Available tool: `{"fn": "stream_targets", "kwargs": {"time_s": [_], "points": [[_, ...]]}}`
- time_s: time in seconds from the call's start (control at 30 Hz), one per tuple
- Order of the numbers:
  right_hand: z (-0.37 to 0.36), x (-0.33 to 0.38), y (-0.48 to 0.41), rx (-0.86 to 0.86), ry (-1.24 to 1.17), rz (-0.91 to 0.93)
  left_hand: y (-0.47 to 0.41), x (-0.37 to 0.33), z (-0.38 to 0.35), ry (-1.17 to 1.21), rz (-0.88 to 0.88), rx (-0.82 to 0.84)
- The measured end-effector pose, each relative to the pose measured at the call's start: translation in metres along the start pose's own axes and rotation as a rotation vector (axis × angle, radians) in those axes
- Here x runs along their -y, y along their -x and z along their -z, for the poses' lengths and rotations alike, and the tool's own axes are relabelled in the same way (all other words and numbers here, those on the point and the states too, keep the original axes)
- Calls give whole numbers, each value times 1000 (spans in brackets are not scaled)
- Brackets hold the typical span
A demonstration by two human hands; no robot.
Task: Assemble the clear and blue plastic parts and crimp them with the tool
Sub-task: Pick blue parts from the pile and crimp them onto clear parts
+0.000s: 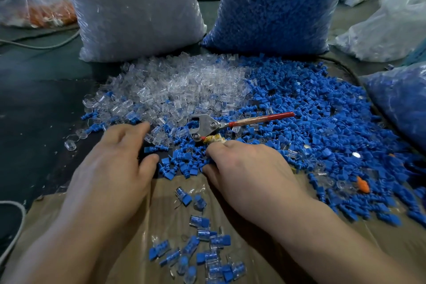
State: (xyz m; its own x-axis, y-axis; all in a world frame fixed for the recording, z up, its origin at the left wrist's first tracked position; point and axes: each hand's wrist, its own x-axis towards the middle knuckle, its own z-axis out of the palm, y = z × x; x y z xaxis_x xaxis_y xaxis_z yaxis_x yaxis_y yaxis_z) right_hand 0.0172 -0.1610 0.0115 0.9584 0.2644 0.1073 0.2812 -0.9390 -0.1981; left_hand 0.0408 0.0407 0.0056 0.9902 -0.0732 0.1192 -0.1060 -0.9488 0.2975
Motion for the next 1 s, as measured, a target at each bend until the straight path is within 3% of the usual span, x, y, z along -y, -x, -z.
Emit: {"fn": "stream_targets", "kwargs": {"time_s": [0.57,0.83,1.0], "points": [[6,-6,1,50,-36,-32,-7,1,-10,111,-6,-46],[17,2,13,-10,-327,-102,-4,-3,-7,164,1,-83],[14,20,12,-10,-382,198,-6,-3,-7,111,-114,-41]]}}
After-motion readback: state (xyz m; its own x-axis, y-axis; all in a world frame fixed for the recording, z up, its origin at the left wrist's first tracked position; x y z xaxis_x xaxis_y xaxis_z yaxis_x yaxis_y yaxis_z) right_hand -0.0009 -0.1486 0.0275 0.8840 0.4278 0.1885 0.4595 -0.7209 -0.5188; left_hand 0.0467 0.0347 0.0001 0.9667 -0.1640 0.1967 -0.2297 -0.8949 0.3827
